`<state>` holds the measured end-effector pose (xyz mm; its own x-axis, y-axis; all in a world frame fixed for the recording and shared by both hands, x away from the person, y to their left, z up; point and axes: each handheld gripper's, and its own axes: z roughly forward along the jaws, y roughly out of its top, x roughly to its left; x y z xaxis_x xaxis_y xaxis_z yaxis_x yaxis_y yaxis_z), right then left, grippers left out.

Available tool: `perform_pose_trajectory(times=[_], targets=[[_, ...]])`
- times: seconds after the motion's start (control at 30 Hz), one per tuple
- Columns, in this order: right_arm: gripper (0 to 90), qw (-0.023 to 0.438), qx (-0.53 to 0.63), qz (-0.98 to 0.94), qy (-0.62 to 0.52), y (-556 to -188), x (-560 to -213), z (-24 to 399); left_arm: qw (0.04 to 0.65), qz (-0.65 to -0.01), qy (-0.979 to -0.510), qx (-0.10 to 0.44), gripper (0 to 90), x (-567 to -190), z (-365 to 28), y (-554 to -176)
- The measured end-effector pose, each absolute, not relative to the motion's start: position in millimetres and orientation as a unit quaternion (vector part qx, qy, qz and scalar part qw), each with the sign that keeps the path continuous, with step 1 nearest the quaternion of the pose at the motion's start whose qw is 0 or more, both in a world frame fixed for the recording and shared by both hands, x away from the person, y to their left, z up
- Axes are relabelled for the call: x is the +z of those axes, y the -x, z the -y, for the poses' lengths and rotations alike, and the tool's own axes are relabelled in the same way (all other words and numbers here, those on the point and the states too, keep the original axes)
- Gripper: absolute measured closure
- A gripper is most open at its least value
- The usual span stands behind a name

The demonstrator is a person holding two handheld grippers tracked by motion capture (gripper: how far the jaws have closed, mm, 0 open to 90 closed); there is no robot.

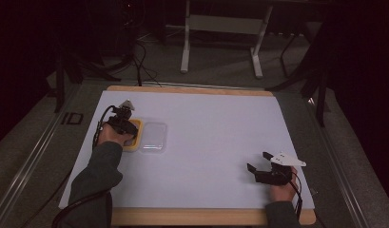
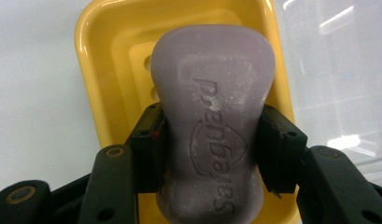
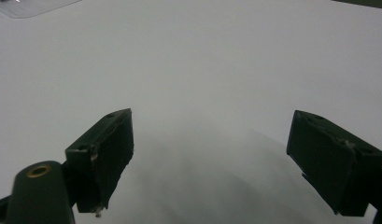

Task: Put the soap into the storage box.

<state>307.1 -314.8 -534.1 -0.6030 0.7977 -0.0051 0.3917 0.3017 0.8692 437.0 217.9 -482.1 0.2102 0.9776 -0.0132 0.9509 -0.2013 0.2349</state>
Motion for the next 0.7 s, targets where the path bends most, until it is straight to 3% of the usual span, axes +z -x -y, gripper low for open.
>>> perform_pose_trajectory(times=[0.7], targets=[[14.5,0.226,0.448,-0.775,-0.384,-307.1,-534.1,314.4,0.089,-0.635,-0.764,0.069,49.5,-490.0,-222.0,-439.0]])
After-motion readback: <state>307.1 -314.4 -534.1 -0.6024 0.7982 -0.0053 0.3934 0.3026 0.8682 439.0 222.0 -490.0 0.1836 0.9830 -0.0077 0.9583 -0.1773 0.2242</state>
